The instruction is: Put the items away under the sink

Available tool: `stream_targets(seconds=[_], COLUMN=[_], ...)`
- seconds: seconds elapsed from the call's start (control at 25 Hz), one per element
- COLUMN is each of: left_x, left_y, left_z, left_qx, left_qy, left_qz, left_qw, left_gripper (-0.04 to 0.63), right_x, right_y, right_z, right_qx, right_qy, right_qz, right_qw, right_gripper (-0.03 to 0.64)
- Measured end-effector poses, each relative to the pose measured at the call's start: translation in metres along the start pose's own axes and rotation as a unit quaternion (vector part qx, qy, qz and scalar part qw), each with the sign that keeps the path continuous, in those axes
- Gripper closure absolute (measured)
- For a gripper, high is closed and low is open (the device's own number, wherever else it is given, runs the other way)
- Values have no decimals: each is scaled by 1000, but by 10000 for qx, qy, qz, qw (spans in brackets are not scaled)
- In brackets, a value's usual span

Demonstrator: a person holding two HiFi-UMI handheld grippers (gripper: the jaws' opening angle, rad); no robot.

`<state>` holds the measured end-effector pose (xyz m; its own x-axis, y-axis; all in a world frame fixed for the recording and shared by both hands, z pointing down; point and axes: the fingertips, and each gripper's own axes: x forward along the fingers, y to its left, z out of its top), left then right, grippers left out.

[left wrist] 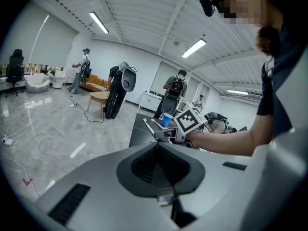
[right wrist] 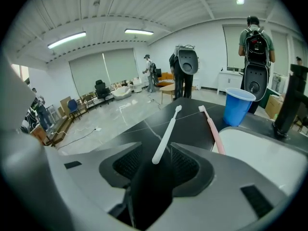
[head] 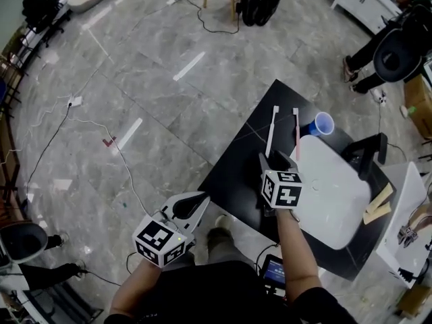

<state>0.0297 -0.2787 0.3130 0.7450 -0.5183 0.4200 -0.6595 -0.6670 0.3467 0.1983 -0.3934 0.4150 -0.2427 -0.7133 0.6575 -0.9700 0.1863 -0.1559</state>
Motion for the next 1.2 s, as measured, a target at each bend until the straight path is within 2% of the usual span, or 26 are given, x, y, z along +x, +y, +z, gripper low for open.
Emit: stream_targets(seconds=[0.28,0.6,0.76,0.96,1.2], left_x=[29,87,110,129,135], left_y=[12,12,10,10,5], left_z=[11,39,48,51,55], left_qx=[151,435,459,535,531], left_qy=[73,157,224,313,264], left_qz=[195,160,79,111,68], left_qw=[9997,9988,9987,9980,9982], left_gripper=[584,584,584,584,584], right_x=[11,22,24,25,23], right_y=[-2,-6,-8,-8,-6], right_z=[1,-1,-1,-2,-3], right_qx=[-122,-119,-230,-403,-538], right_qy=[173,252,290,314,351], right_qz=[-2,-53,-205,-425,-423], right_qw=[9998,9996,9991,9978,9970], right_gripper=[454,453,454,454,471])
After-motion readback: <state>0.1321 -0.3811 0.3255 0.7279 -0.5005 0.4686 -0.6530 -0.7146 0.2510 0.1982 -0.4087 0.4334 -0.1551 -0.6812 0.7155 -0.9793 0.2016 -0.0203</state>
